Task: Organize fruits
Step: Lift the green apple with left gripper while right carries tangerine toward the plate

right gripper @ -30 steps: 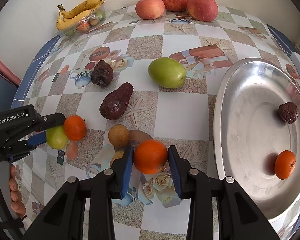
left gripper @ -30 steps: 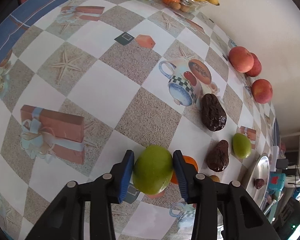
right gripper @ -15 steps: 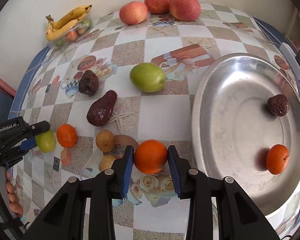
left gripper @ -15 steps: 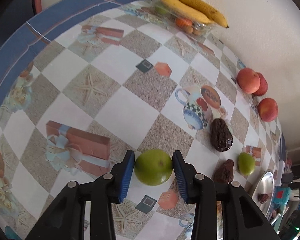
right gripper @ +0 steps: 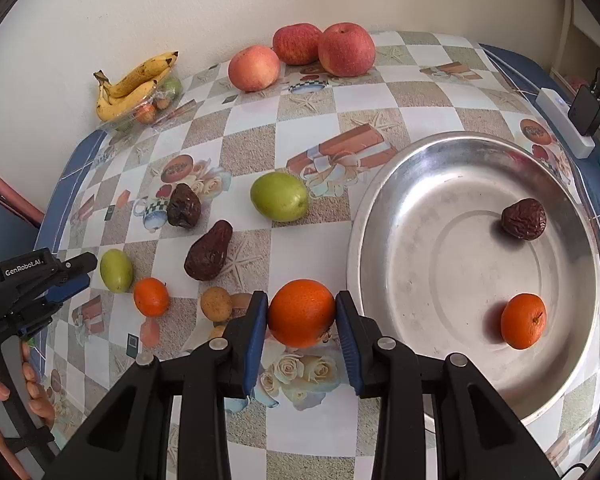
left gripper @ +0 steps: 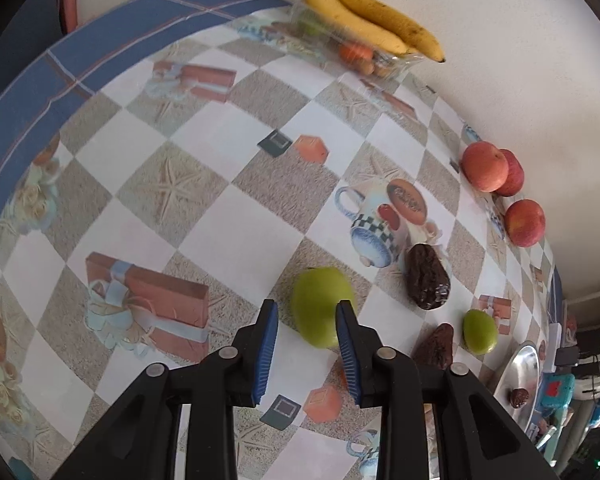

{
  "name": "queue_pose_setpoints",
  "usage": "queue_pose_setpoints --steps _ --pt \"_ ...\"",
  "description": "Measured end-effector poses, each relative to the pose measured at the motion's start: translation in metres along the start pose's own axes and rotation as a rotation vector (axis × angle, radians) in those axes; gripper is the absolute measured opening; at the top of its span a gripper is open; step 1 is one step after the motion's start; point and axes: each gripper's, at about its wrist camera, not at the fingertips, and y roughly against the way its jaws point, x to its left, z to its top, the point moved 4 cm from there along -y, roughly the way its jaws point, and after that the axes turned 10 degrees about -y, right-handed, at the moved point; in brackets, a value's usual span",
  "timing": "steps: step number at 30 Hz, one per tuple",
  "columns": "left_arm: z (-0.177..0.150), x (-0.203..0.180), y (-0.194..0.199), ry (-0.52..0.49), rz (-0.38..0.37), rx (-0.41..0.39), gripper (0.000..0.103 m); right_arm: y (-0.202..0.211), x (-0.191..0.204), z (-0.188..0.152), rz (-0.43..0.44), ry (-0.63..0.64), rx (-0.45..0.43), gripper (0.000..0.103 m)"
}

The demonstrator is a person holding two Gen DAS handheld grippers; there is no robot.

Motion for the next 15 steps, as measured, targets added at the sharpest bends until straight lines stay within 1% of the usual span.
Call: queue_pose_setpoints --steps 1,2,3,5,6,8,10,11,15 --pt "0.000 0.003 -0.001 0.020 -0.023 0.002 0.036 0.000 -0.001 0.000 0.001 -0.001 0.002 0.036" --pt "0.000 0.006 -0.002 0.037 -0.036 0.005 0.040 -0.001 -0.001 -0.001 0.002 -0.002 0.004 0.036" --pt "0.000 0.008 -0.003 0.049 -0.034 0.009 0.048 0.000 -0.002 -0.001 0.003 -0.001 0.005 0.036" --pt "-0.001 0.010 -0.005 0.058 -0.032 0.017 0.056 0.001 -0.001 -0.002 0.003 0.004 0.003 0.036" --pt "-0.001 0.009 -0.008 0.062 -0.043 0.024 0.058 0.001 -0.001 -0.002 0.003 0.006 0.002 0.036" --pt "-0.001 0.006 -0.011 0.070 -0.078 0.027 0.059 0.000 0.000 -0.002 0.005 0.006 0.002 0.036" --pt "0.000 0.003 -0.014 0.055 -0.073 0.026 0.059 0.000 0.000 -0.002 0.005 0.006 0.005 0.036" --pt "0.001 0.000 -0.017 0.036 -0.067 0.024 0.061 -0.001 0.000 -0.002 0.005 0.006 0.007 0.036" --pt "0.002 -0.010 -0.032 0.008 -0.117 0.040 0.063 -0.002 -0.002 -0.003 0.001 0.002 0.012 0.036"
